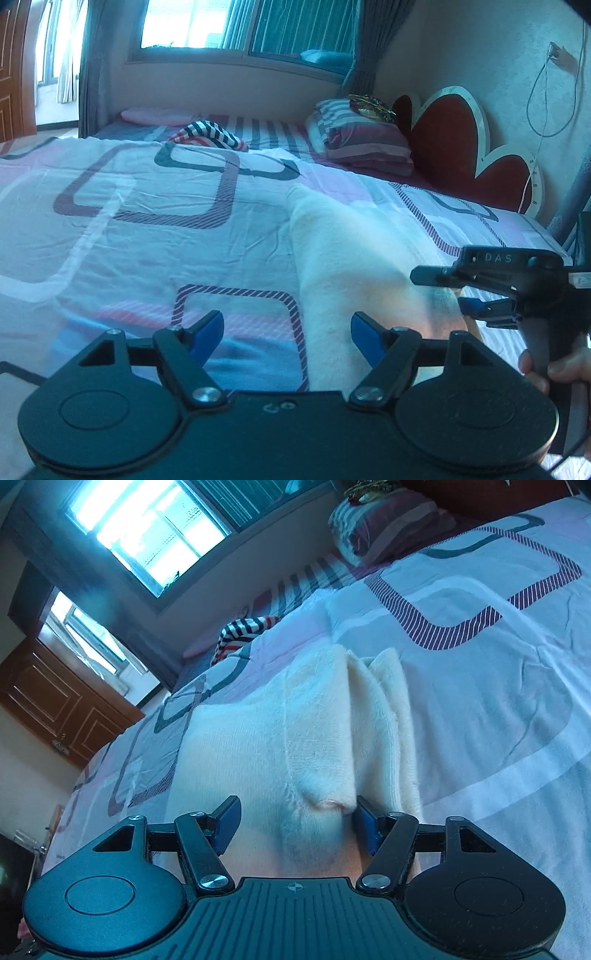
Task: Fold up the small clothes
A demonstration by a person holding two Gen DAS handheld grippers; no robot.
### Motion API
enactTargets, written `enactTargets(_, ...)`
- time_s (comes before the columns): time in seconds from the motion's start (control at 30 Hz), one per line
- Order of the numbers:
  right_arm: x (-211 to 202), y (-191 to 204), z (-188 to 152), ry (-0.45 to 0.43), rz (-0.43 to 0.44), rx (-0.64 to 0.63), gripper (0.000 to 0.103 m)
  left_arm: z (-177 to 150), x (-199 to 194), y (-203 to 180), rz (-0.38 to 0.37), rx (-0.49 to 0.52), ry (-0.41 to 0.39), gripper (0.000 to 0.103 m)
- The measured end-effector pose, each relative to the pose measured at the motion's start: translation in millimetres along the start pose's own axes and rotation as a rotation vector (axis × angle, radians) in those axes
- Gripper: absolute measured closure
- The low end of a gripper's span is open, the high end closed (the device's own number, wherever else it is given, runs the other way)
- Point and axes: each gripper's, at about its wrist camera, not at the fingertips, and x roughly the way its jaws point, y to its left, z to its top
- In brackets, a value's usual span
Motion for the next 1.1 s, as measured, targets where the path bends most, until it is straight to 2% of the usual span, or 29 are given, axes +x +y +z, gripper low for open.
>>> enactTargets(0.03, 2, 1, 0, 0.011, 0.003, 0.001, 0.077, 1, 3, 0, -0.002, -0.003, 0.003, 0.029)
enactTargets(0.17, 5, 1, 4, 0.029, 0.011, 0.002, 0.086, 11, 19, 1, -0.018, -0.053, 0.013, 0.029)
enactTargets(0.27, -9, 5, 8, -0.023, -0.009, -0.038, 0.089, 23, 32, 3, -0.040, -0.119, 0.015, 0.029)
enactTargets(0.33, -20, 8, 8, -0.048, -0.024, -0.071, 0.089, 30, 39, 2, -0.055, -0.143, 0.014, 0.029)
enactTargets(0.47, -34, -3, 2, -0.039, -0.074, -0.085, 0.092, 35, 51, -7, -0.085, -0.147, 0.023, 0.029)
enactTargets(0.6, -28, -21, -5, -0.007, -0.119, -0.080, 0.093, 26, 71, -15, -0.092, -0.130, 0.092, 0.030)
enactTargets(0.77, -42, -15, -12, -0.061, -0.201, -0.130, 0.097, 20, 73, -14, -0.107, -0.136, 0.114, 0.029)
enactTargets(0.87, -41, -21, -15, -0.017, -0.166, -0.102, 0.097, 18, 75, -20, -0.113, -0.092, 0.123, 0.029)
enactTargets(1.0, -60, -14, -15, -0.044, -0.132, -0.092, 0.094, 13, 78, -24, -0.129, -0.088, 0.151, 0.031)
enactTargets(1.1, -67, -12, -26, 0.004, -0.134, -0.085, 0.082, 12, 77, -28, -0.139, -0.068, 0.160, 0.033)
